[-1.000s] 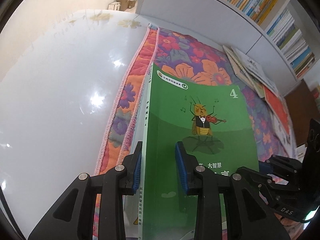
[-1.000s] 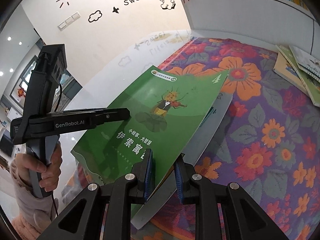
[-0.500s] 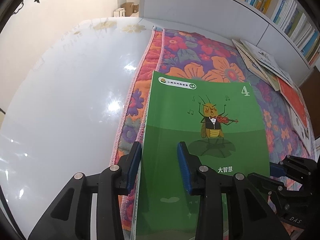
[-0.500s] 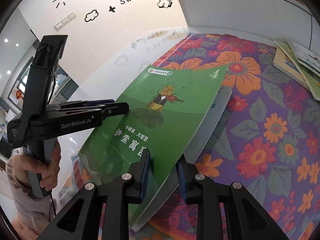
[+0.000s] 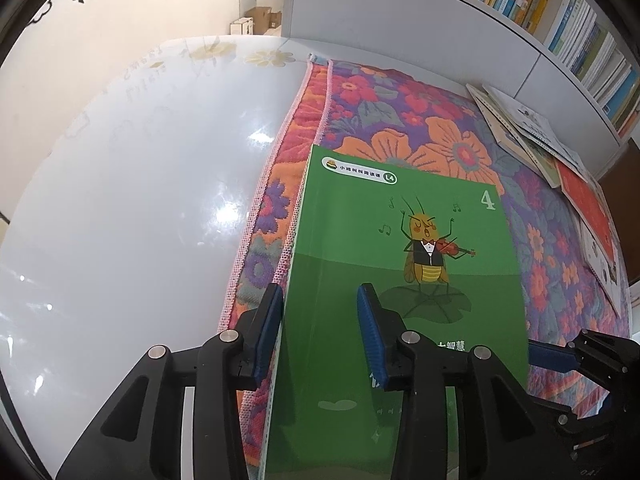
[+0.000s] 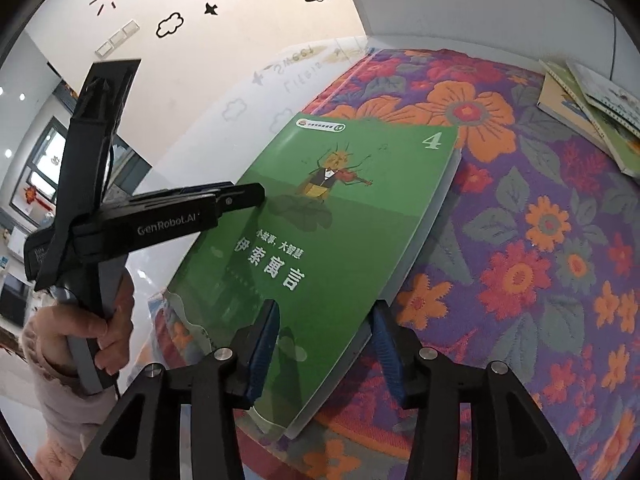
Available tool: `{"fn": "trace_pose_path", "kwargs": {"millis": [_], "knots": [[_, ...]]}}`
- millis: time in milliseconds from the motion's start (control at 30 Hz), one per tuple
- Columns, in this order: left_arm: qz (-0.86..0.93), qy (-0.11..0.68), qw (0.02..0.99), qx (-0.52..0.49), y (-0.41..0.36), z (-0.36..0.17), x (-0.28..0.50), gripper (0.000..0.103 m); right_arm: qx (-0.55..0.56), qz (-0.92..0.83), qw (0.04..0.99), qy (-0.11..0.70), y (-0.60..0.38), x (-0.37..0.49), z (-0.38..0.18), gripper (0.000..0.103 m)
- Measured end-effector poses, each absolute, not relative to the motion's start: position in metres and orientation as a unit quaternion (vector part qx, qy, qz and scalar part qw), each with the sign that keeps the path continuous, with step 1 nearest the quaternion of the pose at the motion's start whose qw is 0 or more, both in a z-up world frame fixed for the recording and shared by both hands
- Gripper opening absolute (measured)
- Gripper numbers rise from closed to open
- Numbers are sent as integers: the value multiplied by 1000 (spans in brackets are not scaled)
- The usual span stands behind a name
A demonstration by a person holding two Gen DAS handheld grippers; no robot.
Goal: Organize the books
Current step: 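Lower the green book onto the comic book and open the left tool, then move the left tool back toward the remaining book pile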
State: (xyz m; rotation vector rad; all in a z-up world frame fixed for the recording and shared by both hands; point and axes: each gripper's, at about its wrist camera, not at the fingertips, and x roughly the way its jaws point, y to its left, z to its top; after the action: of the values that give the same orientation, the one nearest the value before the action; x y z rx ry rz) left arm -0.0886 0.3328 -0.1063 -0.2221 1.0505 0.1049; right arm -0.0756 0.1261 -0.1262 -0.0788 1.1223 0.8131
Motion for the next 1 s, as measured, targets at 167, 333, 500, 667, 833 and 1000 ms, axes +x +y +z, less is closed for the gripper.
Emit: {"fn": "trace_pose_path", "kwargs": {"millis": [167, 333, 500, 667, 833, 1000], "knots": [[92, 487, 862, -102, 335, -98, -92, 36, -28, 377, 765, 522, 114, -78, -126, 46], [81, 469, 873, -107, 322, -80, -92, 36, -9, 375, 771, 515, 89, -74, -118, 46], [52, 458, 882, -92, 286, -62, -84, 36, 7, 366, 783, 503, 65, -67, -103, 46], [23, 455, 887, -77, 246, -54, -76, 36, 22, 357, 793, 494, 33, -62, -91, 46], [-15, 462, 883, -82, 201, -52, -71, 36, 39, 338, 809, 479, -19, -52, -78, 46], [-46, 468, 880, -65, 139, -56, -59, 36, 67, 303, 826, 471, -87, -29, -74, 46]]}}
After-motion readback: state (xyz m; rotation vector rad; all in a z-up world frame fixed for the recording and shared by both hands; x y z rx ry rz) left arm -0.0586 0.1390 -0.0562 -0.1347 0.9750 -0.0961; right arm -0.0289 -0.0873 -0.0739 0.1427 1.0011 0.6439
